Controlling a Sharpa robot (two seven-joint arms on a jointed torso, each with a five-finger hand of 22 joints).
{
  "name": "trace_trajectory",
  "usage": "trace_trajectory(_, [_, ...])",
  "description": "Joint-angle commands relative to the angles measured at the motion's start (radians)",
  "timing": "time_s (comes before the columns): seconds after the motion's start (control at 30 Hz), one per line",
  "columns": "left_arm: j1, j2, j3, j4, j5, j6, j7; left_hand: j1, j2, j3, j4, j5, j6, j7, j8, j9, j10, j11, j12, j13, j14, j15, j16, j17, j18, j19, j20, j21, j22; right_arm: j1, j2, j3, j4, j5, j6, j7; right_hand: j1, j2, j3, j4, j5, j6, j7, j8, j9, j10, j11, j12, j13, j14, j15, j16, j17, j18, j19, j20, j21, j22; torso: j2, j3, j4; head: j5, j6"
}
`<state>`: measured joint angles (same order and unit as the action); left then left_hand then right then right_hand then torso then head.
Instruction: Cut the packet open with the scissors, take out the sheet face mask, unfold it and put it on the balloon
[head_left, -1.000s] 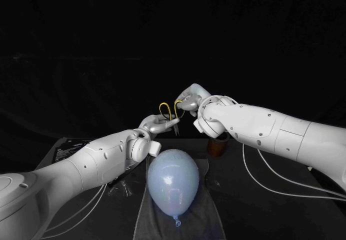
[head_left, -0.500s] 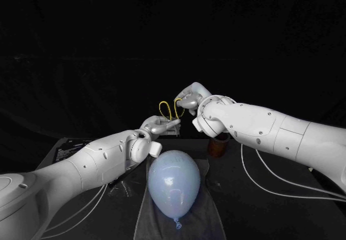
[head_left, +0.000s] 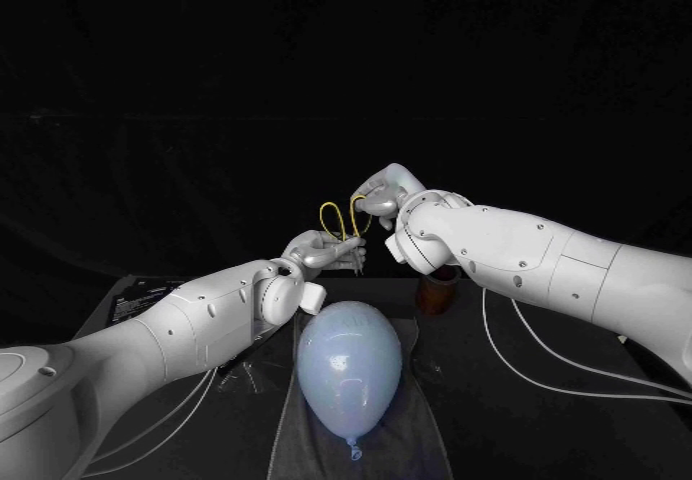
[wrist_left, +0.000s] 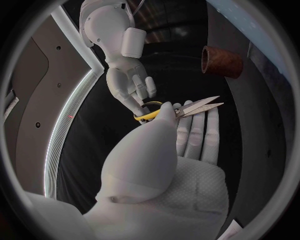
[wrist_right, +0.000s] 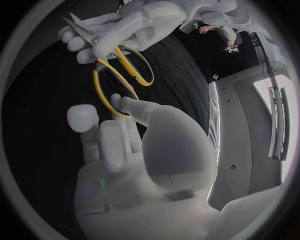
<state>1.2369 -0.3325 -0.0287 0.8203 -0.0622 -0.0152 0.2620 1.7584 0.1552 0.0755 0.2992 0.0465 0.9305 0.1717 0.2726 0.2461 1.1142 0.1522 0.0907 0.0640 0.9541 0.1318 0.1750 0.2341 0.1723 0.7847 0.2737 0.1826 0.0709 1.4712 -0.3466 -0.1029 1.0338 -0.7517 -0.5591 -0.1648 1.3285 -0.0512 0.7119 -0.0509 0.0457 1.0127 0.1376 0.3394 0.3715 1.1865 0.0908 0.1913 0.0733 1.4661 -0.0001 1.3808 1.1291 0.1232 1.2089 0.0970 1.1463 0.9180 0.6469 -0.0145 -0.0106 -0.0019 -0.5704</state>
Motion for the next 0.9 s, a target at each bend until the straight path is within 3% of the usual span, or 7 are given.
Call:
trace_trajectory(0.03, [0.002, -0.001, 0.0, 0.003, 0.012, 0.024, 0.027, 0.007, -0.005, 0.054, -0.009, 0.003, 0.009, -0.002, 0.012, 0.018, 0.03, -0.012, -0.014, 0.0, 0.007, 0.001, -0.003, 0.002, 0.013, -0.019, 0.003, -0.014, -0.004, 0.002, 0.0, 0.002, -0.01, 0.007, -0.008, 0.014, 0.01, -0.002, 0.008, -0.002, 0.006, 0.0, 0.003, 0.004, 0.002, 0.025, -0.02, 0.003, 0.001, 0.024, -0.009, 0.006, 0.0, 0.01, 0.003, -0.003, -0.001, 0.001, 0.0, 0.0001, -0.0003, -0.001, 0.001])
trace_trajectory(0.3, [0.002, -0.014, 0.001, 0.012, 0.028, 0.022, 0.036, -0.049, -0.053, 0.183, -0.01, 0.001, 0.0, -0.009, 0.032, 0.055, 0.049, -0.011, -0.028, 0.0, 0.01, 0.004, -0.024, 0.006, 0.014, -0.043, 0.009, -0.037, -0.003, 0.002, -0.01, 0.002, -0.043, 0.009, 0.038, -0.001, -0.002, -0.006, 0.01, -0.001, 0.006, -0.008, 0.007, 0.005, 0.007, 0.018, -0.016, -0.005, 0.0, 0.023, -0.006, 0.003, -0.009, 0.012, -0.004, -0.001, -0.01, -0.011, 0.001, -0.0007, -0.0001, -0.001, 0.005])
trace_trajectory(0.5, [0.001, -0.026, 0.001, 0.018, 0.033, 0.023, 0.034, -0.091, -0.087, 0.274, -0.013, 0.003, -0.008, -0.007, 0.045, 0.08, 0.054, -0.012, -0.028, 0.0, 0.016, 0.003, -0.034, 0.012, 0.013, -0.036, 0.01, -0.038, -0.002, 0.001, -0.023, 0.0, -0.059, 0.03, 0.088, 0.034, -0.037, -0.044, -0.042, -0.001, 0.028, -0.063, 0.028, -0.015, 0.014, -0.016, 0.0, -0.032, -0.005, -0.008, 0.012, -0.04, -0.097, 0.031, -0.081, 0.012, -0.097, -0.119, 0.001, -0.0001, -0.0001, -0.002, 0.009])
trace_trajectory(0.53, [0.001, -0.027, 0.001, 0.018, 0.033, 0.024, 0.033, -0.093, -0.088, 0.278, -0.013, 0.003, -0.008, -0.007, 0.046, 0.082, 0.054, -0.012, -0.028, 0.0, 0.016, 0.003, -0.034, 0.012, 0.013, -0.036, 0.01, -0.038, -0.002, 0.001, -0.024, 0.0, -0.06, 0.034, 0.095, 0.042, -0.046, -0.056, -0.058, 0.0, 0.035, -0.081, 0.038, -0.029, 0.011, -0.039, 0.007, -0.047, -0.009, -0.054, 0.022, -0.102, -0.212, 0.05, -0.16, 0.019, -0.181, -0.222, 0.001, -0.0004, 0.0002, -0.002, 0.009])
trace_trajectory(0.63, [0.001, -0.032, 0.001, 0.019, 0.033, 0.027, 0.019, -0.109, -0.101, 0.311, -0.015, 0.003, -0.01, -0.003, 0.053, 0.093, 0.057, -0.014, -0.027, 0.0, 0.019, 0.001, -0.036, 0.015, 0.013, -0.032, 0.01, -0.037, -0.001, 0.001, -0.031, -0.004, -0.064, 0.069, 0.132, 0.098, -0.069, -0.097, -0.1, 0.005, 0.045, -0.116, 0.054, -0.069, -0.001, -0.09, 0.028, -0.083, -0.01, -0.247, 0.045, -0.313, -0.534, 0.053, -0.271, 0.04, -0.275, -0.28, 0.0, 0.0003, -0.0007, -0.001, 0.009])
trace_trajectory(0.73, [0.002, -0.034, 0.001, 0.018, 0.029, 0.024, 0.004, -0.121, -0.112, 0.336, -0.017, 0.003, -0.011, 0.001, 0.058, 0.102, 0.06, -0.015, -0.027, 0.001, 0.022, -0.001, -0.038, 0.017, 0.012, -0.023, 0.012, -0.034, 0.0, 0.001, -0.036, -0.009, -0.065, 0.114, 0.145, 0.143, -0.069, -0.108, -0.136, 0.008, 0.047, -0.127, 0.055, -0.099, -0.012, -0.116, 0.041, -0.099, -0.009, -0.371, 0.058, -0.438, -0.605, 0.051, -0.368, 0.06, -0.376, -0.325, 0.0, 0.0, -0.0014, -0.001, 0.01])
trace_trajectory(0.9, [0.002, -0.034, 0.001, 0.016, 0.012, 0.018, -0.029, -0.129, -0.12, 0.356, -0.021, 0.003, -0.013, 0.005, 0.062, 0.11, 0.061, -0.014, -0.028, 0.0, 0.023, -0.001, -0.04, 0.019, 0.012, -0.018, 0.012, -0.033, 0.0, -0.001, -0.044, -0.015, -0.066, 0.176, 0.152, 0.223, -0.079, -0.12, -0.198, 0.034, 0.038, -0.158, 0.059, -0.148, -0.03, -0.155, 0.074, -0.104, -0.008, -0.584, 0.12, -0.755, -0.783, 0.042, -0.516, 0.13, -0.651, -0.491, 0.0, 0.0011, 0.0004, 0.002, 0.012])
